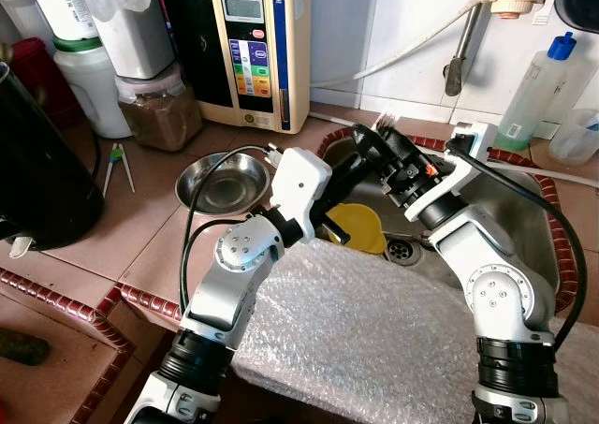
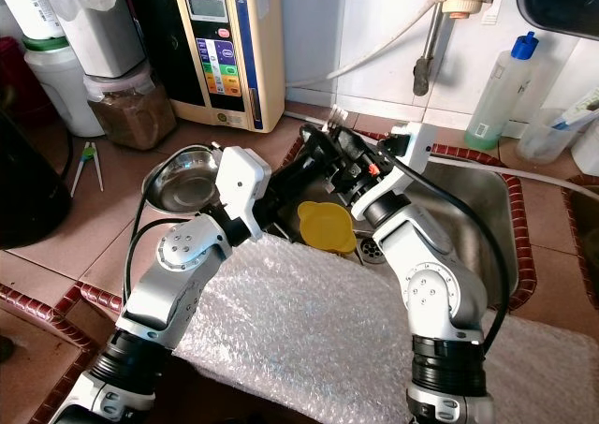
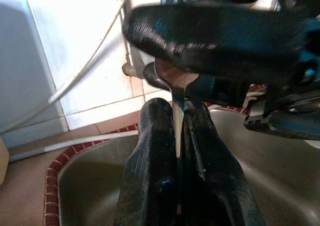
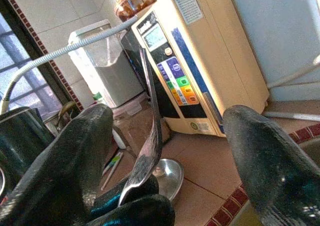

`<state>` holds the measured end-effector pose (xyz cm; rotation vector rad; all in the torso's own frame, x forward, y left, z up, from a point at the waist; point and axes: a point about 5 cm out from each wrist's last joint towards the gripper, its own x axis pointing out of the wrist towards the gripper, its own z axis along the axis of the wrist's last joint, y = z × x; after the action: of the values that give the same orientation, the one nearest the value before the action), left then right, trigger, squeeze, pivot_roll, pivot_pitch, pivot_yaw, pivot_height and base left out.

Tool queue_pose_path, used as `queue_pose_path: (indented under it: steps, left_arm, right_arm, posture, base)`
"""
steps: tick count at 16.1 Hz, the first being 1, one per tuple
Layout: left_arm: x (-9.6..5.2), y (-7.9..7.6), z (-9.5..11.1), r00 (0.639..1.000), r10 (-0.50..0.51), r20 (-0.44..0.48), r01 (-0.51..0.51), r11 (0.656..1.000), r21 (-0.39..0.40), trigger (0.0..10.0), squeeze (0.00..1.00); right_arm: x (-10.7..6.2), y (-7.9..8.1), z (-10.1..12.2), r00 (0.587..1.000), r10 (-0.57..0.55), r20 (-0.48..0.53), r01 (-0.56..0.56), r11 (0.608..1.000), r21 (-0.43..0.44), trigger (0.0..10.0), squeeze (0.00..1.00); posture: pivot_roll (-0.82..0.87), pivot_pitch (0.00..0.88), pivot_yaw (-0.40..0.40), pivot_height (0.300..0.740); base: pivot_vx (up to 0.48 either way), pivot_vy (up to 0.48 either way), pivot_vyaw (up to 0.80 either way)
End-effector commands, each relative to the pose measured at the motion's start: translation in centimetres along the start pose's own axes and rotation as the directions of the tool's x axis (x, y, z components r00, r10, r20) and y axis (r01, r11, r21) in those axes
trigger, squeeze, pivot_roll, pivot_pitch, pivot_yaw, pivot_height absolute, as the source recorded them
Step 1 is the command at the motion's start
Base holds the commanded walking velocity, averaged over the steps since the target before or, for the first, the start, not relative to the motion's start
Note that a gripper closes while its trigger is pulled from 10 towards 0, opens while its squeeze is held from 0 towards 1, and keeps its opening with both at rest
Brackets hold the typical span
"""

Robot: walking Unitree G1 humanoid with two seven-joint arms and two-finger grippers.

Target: Kitchen organization

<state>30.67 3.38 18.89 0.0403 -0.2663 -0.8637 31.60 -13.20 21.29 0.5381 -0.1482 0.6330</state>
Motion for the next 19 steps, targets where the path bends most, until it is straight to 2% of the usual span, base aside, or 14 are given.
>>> queue_pose_path:
  steps: [1,19]
  left_arm:
    - [-0.08,-0.17,0.07,1.0,-0.013,-0.002,0.013,1.0,-0.005,0.0,0.0]
    - [-0.16,0.17,-0.03,1.0,0.0,-0.01,0.0,1.0,-0.002,0.0,0.0]
  right_arm:
    - [0.43,-0.05,0.51,0.999,-0.012,0.03,0.011,1.0,0.017,0.0,0.0]
    - [-0.19,0.43,0.55,0.997,0.064,0.035,-0.067,0.994,0.083,0.0,0.0]
  posture:
    - [-0.1,0.031,0.078,0.74]
    - [-0.09,0.04,0.066,0.74]
  base:
    - [0.0,0.0,0.0]
    - [0.0,0.0,0.0]
